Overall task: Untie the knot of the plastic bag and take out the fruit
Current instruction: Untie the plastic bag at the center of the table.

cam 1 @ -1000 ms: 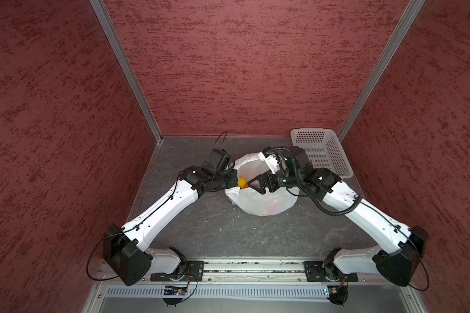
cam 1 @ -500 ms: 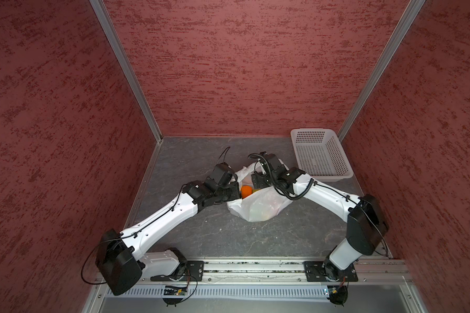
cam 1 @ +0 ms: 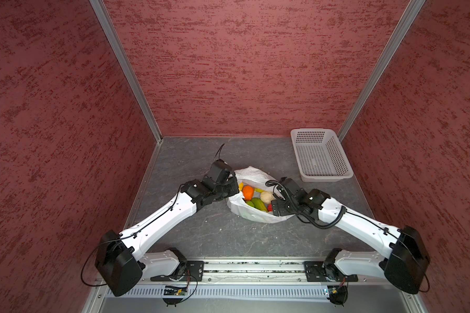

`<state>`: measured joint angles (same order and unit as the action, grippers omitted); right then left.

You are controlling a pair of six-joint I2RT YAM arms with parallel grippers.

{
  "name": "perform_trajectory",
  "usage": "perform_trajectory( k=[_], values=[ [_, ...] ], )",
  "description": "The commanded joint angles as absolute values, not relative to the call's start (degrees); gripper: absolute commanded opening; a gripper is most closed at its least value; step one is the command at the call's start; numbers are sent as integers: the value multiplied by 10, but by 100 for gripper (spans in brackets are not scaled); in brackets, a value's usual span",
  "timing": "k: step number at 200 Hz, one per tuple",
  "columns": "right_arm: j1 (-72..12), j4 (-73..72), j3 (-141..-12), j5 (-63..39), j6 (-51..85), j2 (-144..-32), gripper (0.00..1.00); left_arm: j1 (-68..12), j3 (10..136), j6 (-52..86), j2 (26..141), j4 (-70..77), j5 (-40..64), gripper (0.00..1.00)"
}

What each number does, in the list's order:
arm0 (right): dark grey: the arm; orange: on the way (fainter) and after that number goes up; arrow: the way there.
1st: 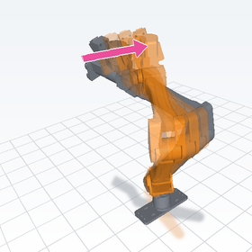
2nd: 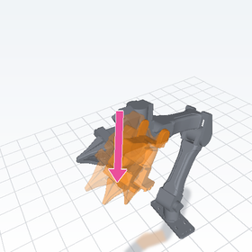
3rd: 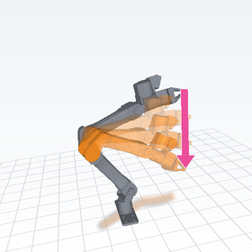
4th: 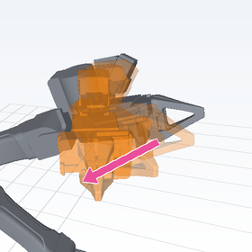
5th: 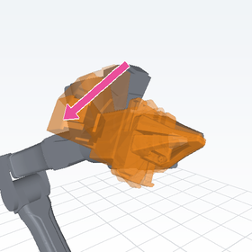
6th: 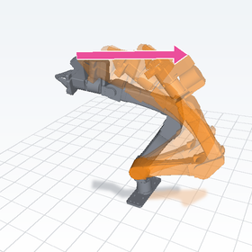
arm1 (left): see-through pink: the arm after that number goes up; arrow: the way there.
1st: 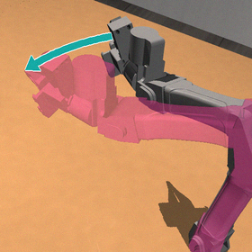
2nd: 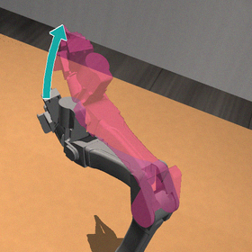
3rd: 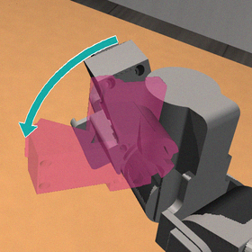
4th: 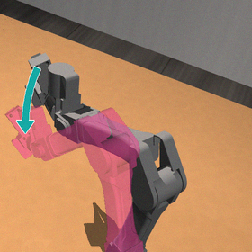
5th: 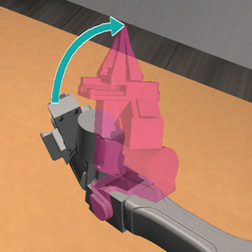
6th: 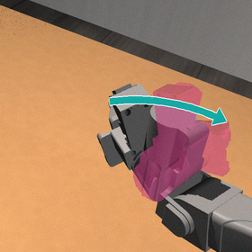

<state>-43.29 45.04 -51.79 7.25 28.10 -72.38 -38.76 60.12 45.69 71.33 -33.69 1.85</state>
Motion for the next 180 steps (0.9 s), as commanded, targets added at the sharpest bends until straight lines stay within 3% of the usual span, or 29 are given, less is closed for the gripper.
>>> perform_trajectory(
  k=[1,39,77,150,180],
  values=[
    [-451,427,-545,21,281,-706,98,-389,615,460,710,-308,38,0],
    [-456,395,-625,-76,226,-732,98,-414,631,448,720,-314,34,0],
    [-458,342,-617,-176,212,-751,98,-423,639,446,722,-316,28,0],
    [-481,265,-532,-189,210,-752,98,-428,667,428,735,-323,20,0],
    [-448,235,-567,-173,205,-805,98,-447,665,400,732,-339,21,0]
  ],
)
